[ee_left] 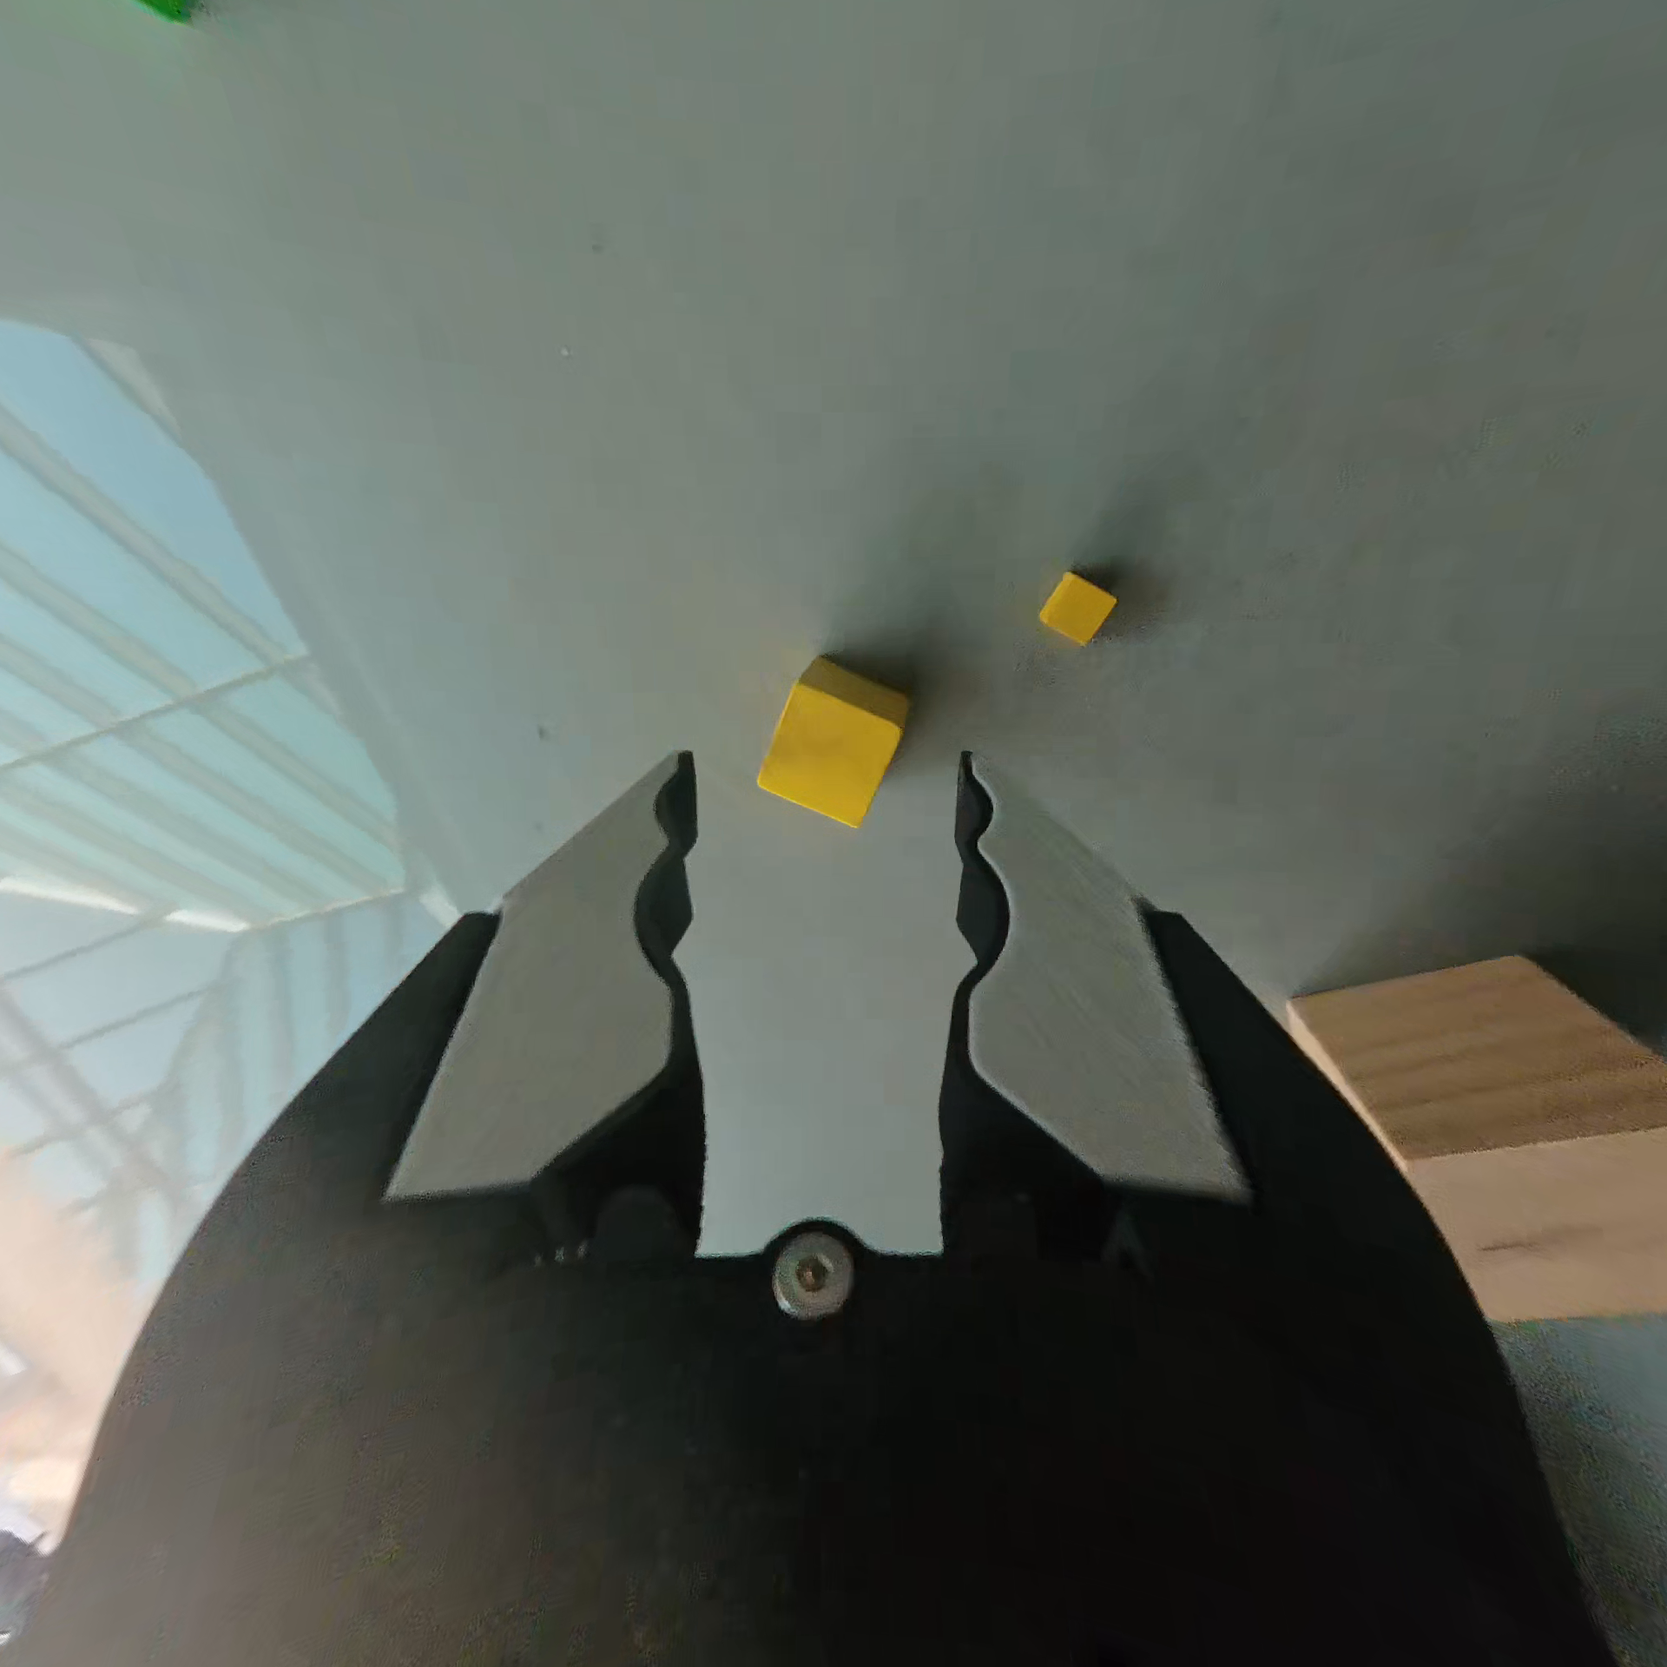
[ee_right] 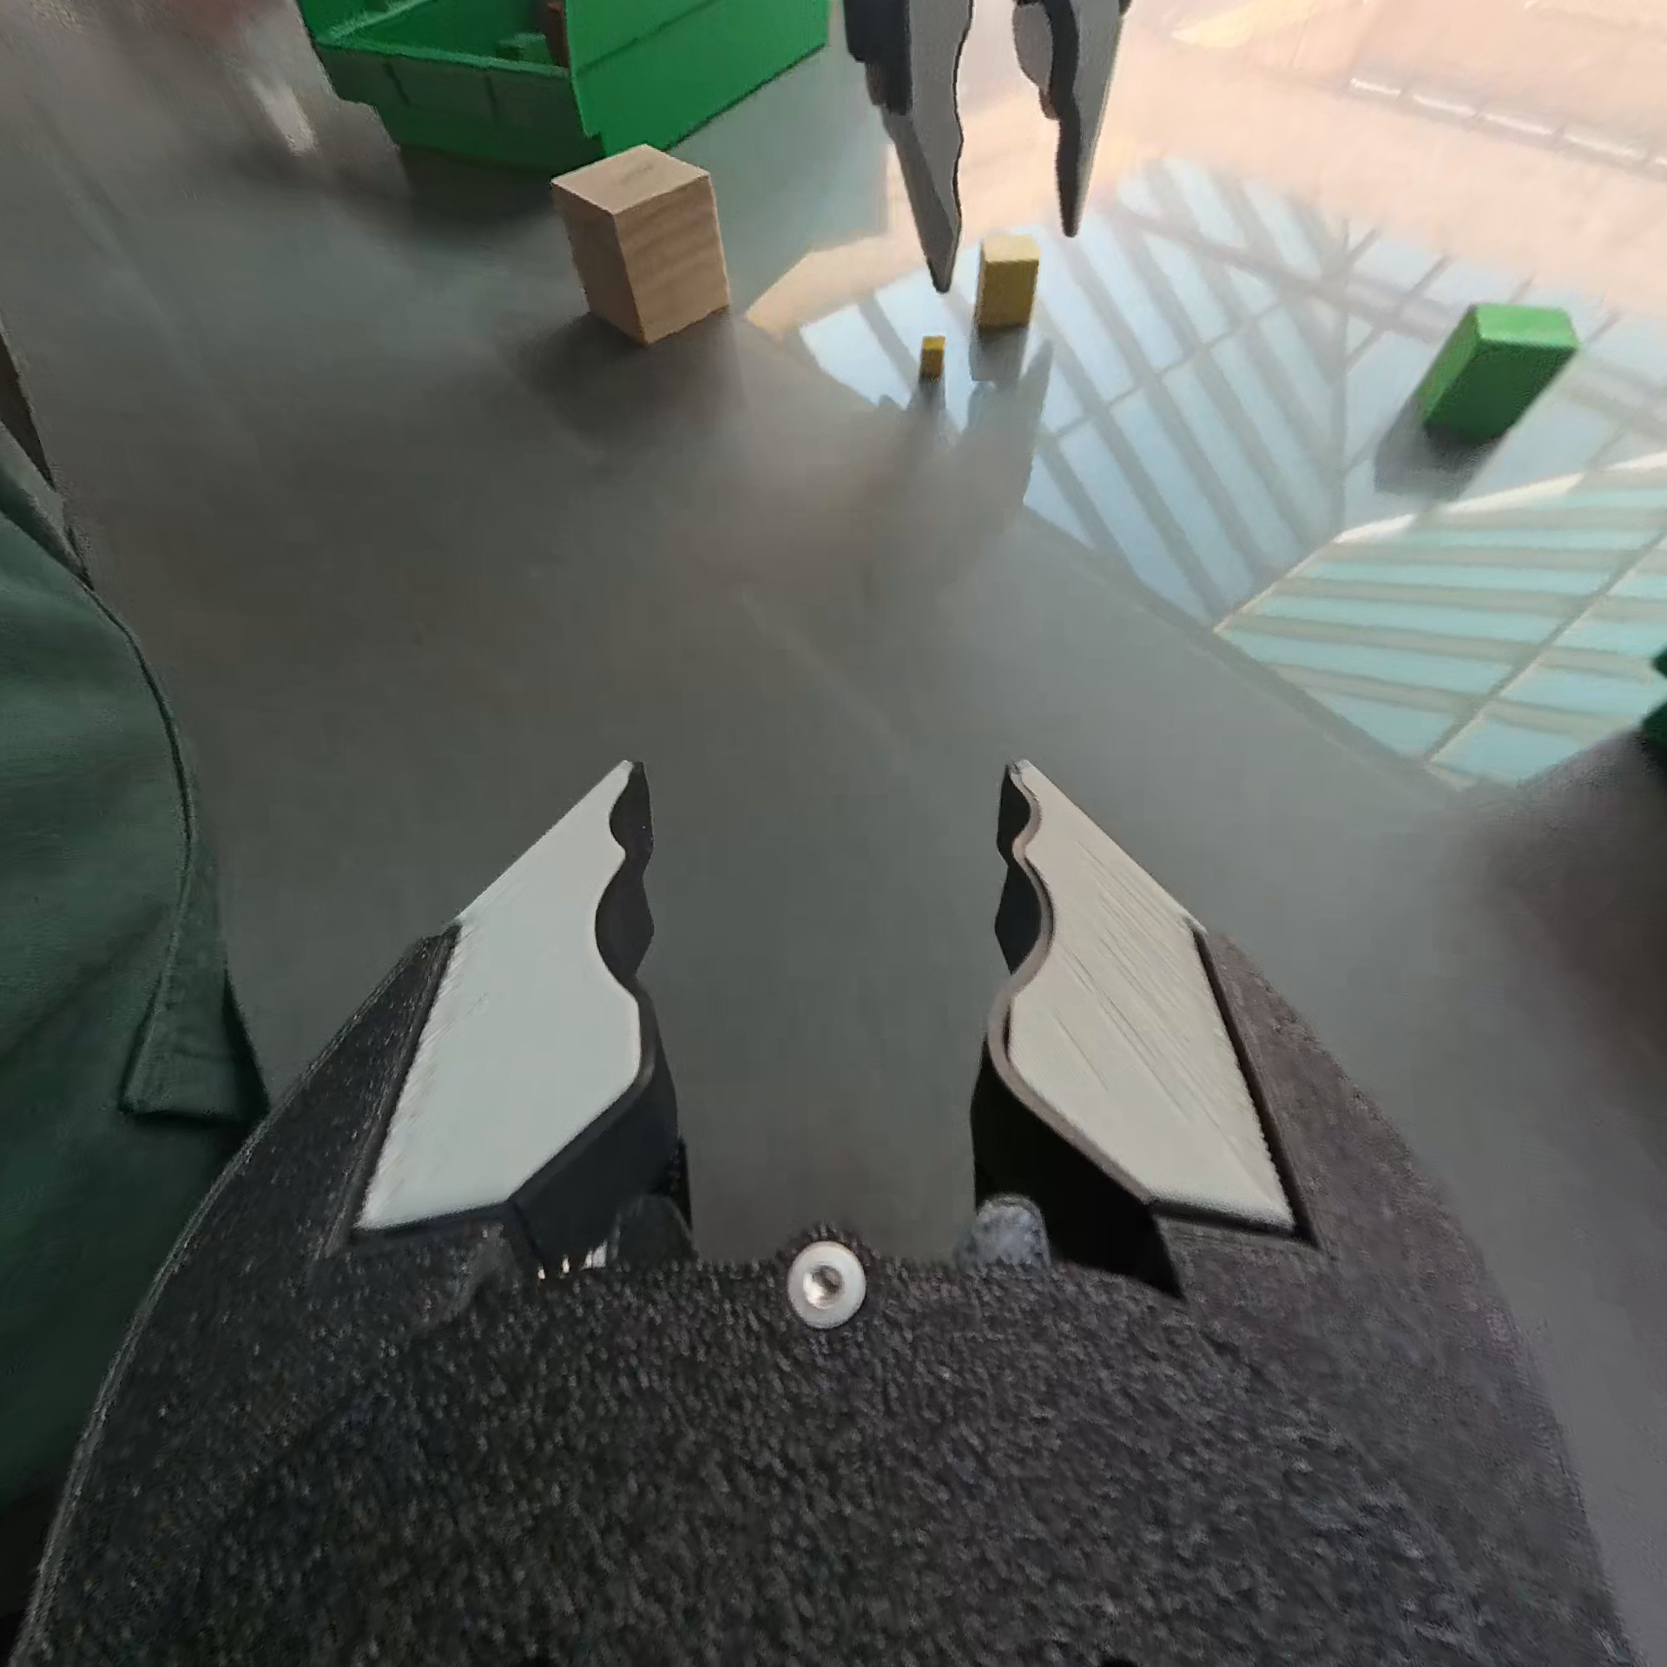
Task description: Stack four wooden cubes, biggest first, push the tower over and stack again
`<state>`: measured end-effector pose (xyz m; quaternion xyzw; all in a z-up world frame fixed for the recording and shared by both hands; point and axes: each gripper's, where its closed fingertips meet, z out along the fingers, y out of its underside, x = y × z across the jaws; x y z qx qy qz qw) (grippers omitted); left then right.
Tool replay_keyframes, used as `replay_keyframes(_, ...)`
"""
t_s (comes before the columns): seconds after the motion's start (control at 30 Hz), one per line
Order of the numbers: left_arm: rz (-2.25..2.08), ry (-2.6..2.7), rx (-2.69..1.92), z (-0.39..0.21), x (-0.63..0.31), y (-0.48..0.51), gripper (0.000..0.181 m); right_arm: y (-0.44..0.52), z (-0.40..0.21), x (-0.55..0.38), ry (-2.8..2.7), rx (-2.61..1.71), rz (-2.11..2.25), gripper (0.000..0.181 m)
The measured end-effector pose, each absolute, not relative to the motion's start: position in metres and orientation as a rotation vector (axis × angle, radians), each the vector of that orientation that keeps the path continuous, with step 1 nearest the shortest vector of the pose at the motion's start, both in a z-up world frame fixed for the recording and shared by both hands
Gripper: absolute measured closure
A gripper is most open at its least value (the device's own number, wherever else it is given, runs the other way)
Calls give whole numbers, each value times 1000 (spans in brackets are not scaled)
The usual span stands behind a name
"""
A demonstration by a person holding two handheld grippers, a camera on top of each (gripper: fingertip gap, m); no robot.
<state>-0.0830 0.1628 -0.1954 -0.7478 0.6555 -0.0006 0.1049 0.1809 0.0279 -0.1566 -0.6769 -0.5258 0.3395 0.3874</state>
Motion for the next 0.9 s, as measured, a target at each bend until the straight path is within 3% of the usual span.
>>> replay_keyframes(0.07, 0, 2000, -2203, -201, -82, 162, 130, 30, -160, 188, -1306, -1743, 863, 104)
replay_keyframes(0.17, -10, 2028, -2223, -205, -82, 161, 153, 33, -165, 192, -1277, -1766, 874, 104)
replay_keyframes(0.5, -149, 1696, -2443, -180, -89, 130, 155, 33, -163, 174, -1345, -1727, 887, 104)
replay_keyframes(0.63, -348, 1659, -2458, -174, -53, 83, 155, 30, -162, 169, -1370, -1714, 885, 104)
replay_keyframes(0.9, -316, 1672, -2372, -188, 33, 57, 154, 29, -162, 169, -1391, -1713, 872, 105)
